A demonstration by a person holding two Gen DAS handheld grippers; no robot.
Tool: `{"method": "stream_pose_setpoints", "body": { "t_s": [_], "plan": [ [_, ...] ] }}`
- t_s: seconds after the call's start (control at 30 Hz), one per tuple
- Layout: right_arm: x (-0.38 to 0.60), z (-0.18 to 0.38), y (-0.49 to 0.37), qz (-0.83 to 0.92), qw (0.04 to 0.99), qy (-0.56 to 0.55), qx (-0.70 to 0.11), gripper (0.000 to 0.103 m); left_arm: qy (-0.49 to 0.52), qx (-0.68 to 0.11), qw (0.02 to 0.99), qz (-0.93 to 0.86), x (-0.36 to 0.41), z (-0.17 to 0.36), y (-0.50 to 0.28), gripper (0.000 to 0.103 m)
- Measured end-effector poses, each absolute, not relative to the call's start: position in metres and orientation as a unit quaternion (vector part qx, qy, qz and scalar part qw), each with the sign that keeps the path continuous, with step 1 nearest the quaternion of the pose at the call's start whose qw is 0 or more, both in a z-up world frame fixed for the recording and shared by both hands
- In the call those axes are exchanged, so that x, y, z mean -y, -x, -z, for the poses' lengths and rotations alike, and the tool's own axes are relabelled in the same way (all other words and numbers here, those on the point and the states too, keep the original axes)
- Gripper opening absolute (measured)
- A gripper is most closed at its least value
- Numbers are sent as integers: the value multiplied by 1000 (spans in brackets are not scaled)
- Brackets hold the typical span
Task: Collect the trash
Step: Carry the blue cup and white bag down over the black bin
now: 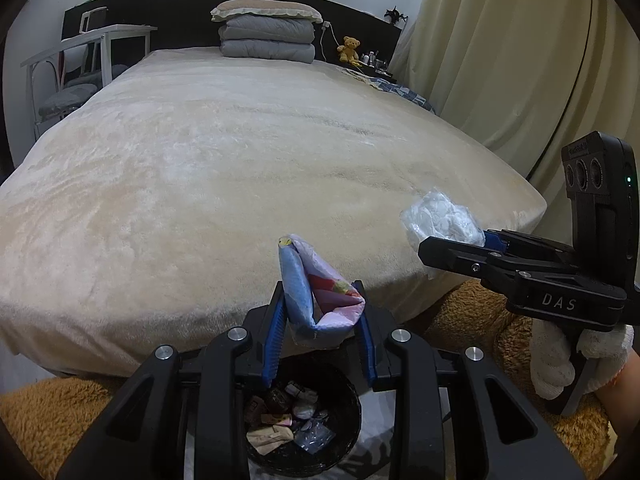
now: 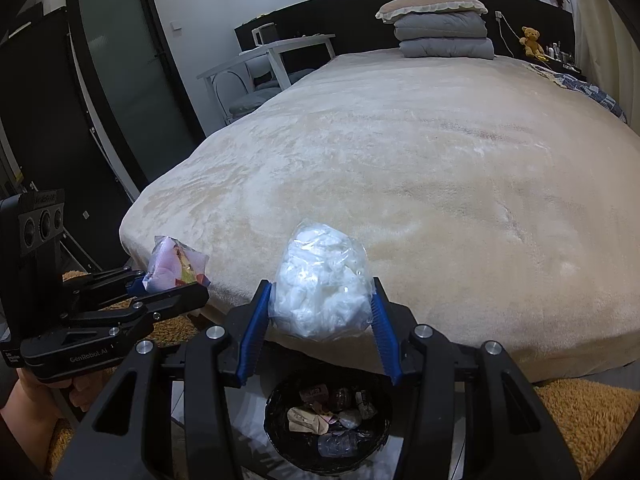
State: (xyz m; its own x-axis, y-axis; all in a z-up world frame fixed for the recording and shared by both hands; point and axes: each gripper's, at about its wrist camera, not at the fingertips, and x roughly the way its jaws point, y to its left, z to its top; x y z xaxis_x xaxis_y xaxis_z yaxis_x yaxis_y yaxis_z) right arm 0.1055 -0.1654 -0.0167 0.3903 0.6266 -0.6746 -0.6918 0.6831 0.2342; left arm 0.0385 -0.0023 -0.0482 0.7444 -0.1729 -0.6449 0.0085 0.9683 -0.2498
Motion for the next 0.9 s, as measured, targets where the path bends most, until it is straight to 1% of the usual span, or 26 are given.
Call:
{"method": "stream_pose_setpoints", "body": {
  "t_s": [0.37,0.63,0.77,0.9],
  "plan": [
    [169,29,-81,-395,827,51,-397,49,104,-368,923,53,18,59,-22,30],
    [170,39,-75,-387,819,57,-419,49,103,-390,913,56,25,72,-20,30],
    [170,46,-73,-386,812,57,-434,49,110,-407,905,59,27,81,-20,30],
    [168,54,-74,-382,803,59,-453,49,126,-441,886,64,28,97,-22,30]
  ]
}}
